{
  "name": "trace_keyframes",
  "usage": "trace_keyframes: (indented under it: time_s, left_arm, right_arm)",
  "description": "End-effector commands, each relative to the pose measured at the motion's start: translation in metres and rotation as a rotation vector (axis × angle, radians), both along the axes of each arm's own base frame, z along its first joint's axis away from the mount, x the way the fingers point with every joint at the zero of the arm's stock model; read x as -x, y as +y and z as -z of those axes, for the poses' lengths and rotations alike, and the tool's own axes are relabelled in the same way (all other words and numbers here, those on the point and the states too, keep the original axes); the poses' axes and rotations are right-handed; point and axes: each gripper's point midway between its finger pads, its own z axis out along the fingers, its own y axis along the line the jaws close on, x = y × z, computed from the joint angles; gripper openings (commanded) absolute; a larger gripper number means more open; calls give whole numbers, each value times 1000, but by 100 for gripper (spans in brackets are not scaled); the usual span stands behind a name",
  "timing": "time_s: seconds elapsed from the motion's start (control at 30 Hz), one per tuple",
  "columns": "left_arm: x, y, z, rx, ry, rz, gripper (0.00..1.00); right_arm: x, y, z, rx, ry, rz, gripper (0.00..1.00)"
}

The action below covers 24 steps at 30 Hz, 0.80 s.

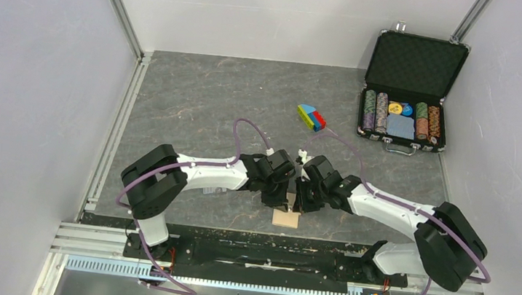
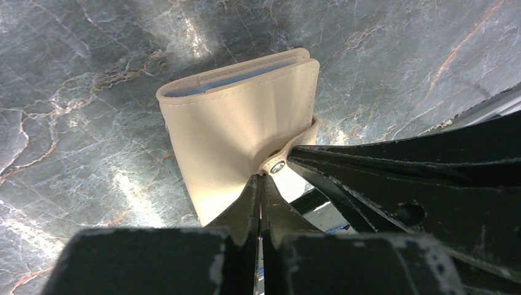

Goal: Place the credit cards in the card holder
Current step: Close the card holder at the center of the board.

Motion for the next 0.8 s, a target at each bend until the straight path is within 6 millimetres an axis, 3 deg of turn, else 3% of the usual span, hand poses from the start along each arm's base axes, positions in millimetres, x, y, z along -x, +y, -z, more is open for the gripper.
trace_keyframes:
  time_s: [0.0, 0.23, 0.53, 0.77]
  left_arm:
    - [-5, -4, 0, -8, -46, 39, 2]
    - [-6, -10, 2, 6, -44, 47, 2]
    - [-12, -18, -21, 62, -87, 49, 2]
    - [-14, -18, -19, 46, -90, 48, 2]
  right_arm:
    - [-3, 1, 7, 3, -2, 9, 0]
    - [-2, -5, 13, 37, 11, 20, 0]
    - [-18, 9, -29, -65, -102, 23, 0]
    - [-14, 8, -19, -50, -71, 12, 0]
